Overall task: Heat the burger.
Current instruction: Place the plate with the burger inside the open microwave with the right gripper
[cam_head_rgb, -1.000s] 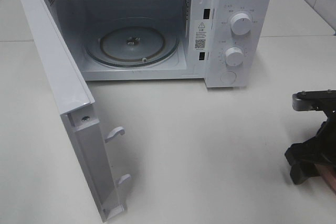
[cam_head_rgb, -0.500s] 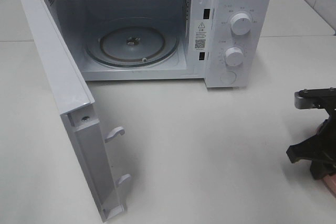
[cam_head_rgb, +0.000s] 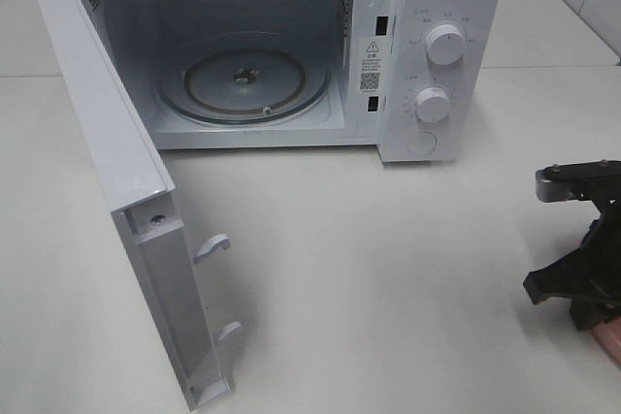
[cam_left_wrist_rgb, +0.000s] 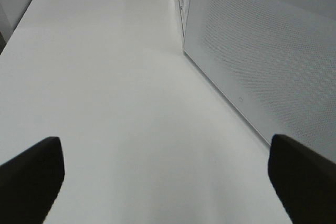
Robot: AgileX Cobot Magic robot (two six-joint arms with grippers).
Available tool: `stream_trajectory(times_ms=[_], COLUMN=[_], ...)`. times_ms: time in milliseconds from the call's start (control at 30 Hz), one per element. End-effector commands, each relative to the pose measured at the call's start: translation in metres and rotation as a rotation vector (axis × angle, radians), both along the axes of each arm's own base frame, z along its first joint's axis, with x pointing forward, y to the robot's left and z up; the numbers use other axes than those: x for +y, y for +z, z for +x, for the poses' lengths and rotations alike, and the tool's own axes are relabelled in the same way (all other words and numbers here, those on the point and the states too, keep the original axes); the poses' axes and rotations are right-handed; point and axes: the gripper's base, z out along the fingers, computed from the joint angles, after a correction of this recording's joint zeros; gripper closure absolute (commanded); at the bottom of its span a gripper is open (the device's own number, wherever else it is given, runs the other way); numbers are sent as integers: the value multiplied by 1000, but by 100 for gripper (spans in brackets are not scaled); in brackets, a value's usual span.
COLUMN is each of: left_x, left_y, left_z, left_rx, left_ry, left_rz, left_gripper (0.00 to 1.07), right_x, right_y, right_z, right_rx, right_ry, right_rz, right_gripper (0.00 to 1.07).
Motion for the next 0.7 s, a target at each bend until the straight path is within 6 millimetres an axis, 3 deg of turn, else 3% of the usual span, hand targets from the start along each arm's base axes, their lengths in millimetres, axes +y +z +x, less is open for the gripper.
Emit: stream_trajectory(times_ms=[33,400,700], left_x=[0,0,0], left_y=[0,0,0], left_z=[-2,-2,-2], left_rx=[-15,-15,-15], left_ry=[-10,-10,-10], left_rz=[-3,-3,-3], left_gripper=[9,9,9], right_x=[8,25,31], right_y=[-6,-3,13], right_z=[-6,-10,-15], right_rx=[39,21,-17], right_ry=[-20,78,162], right_rz=[5,-105,-192], right_gripper=[107,107,107])
